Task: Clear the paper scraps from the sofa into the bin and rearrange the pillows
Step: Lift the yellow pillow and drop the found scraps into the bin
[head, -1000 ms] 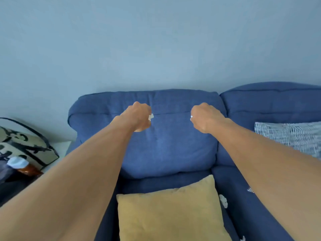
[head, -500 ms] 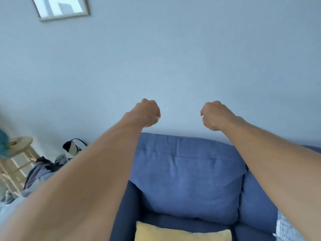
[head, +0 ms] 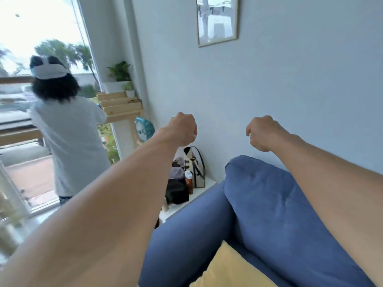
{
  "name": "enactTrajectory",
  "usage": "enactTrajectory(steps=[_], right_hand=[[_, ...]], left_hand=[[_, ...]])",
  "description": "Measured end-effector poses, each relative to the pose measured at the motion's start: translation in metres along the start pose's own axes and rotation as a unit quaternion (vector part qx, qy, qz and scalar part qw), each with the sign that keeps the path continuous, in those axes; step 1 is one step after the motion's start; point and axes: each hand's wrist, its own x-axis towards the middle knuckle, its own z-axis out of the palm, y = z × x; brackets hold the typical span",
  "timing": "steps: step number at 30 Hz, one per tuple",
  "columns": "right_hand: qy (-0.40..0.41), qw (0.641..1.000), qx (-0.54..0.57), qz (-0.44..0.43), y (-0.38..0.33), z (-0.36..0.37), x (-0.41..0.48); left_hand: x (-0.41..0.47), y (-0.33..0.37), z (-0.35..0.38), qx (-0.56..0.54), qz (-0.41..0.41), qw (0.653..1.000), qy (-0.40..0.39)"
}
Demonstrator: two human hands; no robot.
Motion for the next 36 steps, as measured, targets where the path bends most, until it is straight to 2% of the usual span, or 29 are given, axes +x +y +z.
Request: enactTrajectory(steps=[9, 11, 12, 15, 18, 23, 29, 36], right_hand=[[-0.025, 0.981, 0.073, -0.18, -0.181, 0.001, -0.036], [-0.028, 0.976, 0.075, -0.203, -0.2, -0.002, -0.046], [-0.026, 0.967, 0.081, -0.241, -0.239, -0.002, -0.064], [-0.004, 0.956, 0.08, -0.282, -0.277, -0.006, -0.087], [-0.005, 0.936, 0.096, -0.34, -0.334, -0.009, -0.144], [-0.035, 0.915, 0.145, -0.374, -0.397, 0.004, -0.19], [-0.059, 0.906, 0.154, -0.39, -0.426, 0.022, -0.21], [-0.063, 0.906, 0.127, -0.399, -0.427, 0.107, -0.22]], left_hand=[[-0.131, -0.14, -0.081, 0.073, -0.158, 0.984, 0.047], [-0.145, -0.157, -0.089, 0.087, -0.177, 0.979, 0.054], [-0.181, -0.184, -0.108, 0.104, -0.204, 0.972, 0.059], [-0.224, -0.207, -0.133, 0.114, -0.233, 0.963, 0.069], [-0.303, -0.244, -0.157, 0.126, -0.285, 0.948, 0.063], [-0.381, -0.281, -0.179, 0.158, -0.322, 0.931, 0.065], [-0.409, -0.301, -0.167, 0.137, -0.346, 0.925, 0.072], [-0.415, -0.328, -0.073, 0.11, -0.348, 0.93, 0.052]])
